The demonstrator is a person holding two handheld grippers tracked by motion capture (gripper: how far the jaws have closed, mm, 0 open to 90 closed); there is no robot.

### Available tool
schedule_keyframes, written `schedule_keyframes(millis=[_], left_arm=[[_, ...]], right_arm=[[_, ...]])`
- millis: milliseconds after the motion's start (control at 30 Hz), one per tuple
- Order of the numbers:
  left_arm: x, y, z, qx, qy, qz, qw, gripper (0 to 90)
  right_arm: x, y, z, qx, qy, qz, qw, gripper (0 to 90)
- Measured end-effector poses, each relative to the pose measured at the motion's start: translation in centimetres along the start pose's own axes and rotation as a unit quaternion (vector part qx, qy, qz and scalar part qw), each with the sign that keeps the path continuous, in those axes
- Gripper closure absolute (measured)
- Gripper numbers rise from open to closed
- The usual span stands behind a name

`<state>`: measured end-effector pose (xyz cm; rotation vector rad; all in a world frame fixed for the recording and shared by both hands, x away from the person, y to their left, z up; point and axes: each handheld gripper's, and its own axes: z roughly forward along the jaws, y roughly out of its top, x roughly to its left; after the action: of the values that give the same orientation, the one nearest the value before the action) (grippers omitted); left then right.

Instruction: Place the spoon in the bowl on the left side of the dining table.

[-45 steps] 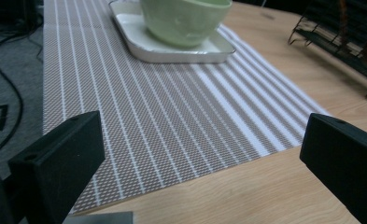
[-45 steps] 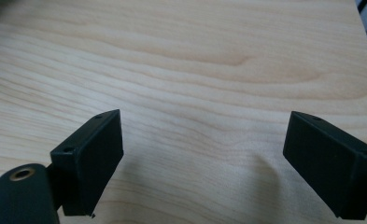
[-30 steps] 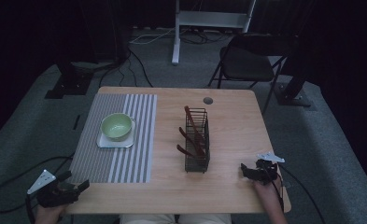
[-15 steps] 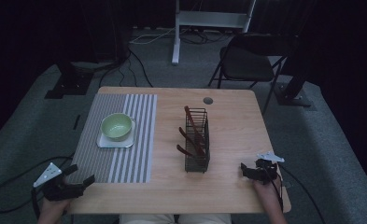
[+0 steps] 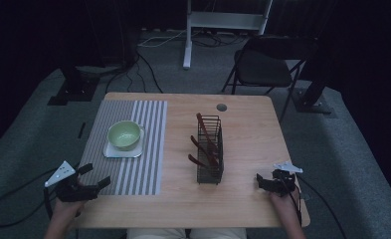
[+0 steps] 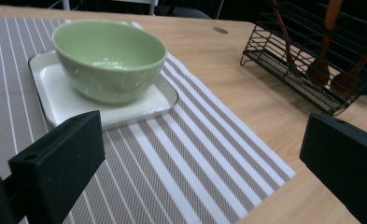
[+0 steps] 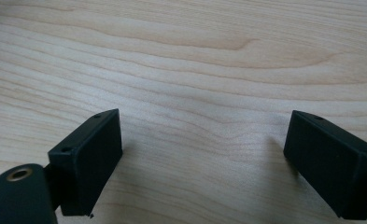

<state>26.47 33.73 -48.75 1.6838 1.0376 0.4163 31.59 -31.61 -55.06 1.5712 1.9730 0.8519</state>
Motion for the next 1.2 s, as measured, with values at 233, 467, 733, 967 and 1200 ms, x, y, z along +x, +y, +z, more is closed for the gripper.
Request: schedule_keyframes(millis=[233,467,733,967,1200], left_arm=[[-0.8,1.5,1.3,-0.005,-0.013,0.015,0.9998,0.9],[-1.6,2.7,2.7,-0.002,-0.036,0.029,0.9989,0.9],[-2.4,4.1,3.8,-0.002,-0.049,0.041,0.9979,1.0],[-3.4,5.5,5.1,-0.002,-0.071,0.058,0.9958,1.0],[-4.6,7.0,6.5,0.000,-0.097,0.065,0.9932,1.0]], right_arm=[[0.0,0.0,0.0,0.000,0.000,0.000,1.0000,10.8],[0.0,0.0,0.0,0.000,0.000,0.000,1.0000,10.8],[0.0,0.0,0.0,0.000,0.000,0.000,1.0000,10.8],[0.0,0.0,0.0,0.000,0.000,-0.001,1.0000,10.8],[0.0,0.0,0.0,0.000,0.000,-0.001,1.0000,10.8]])
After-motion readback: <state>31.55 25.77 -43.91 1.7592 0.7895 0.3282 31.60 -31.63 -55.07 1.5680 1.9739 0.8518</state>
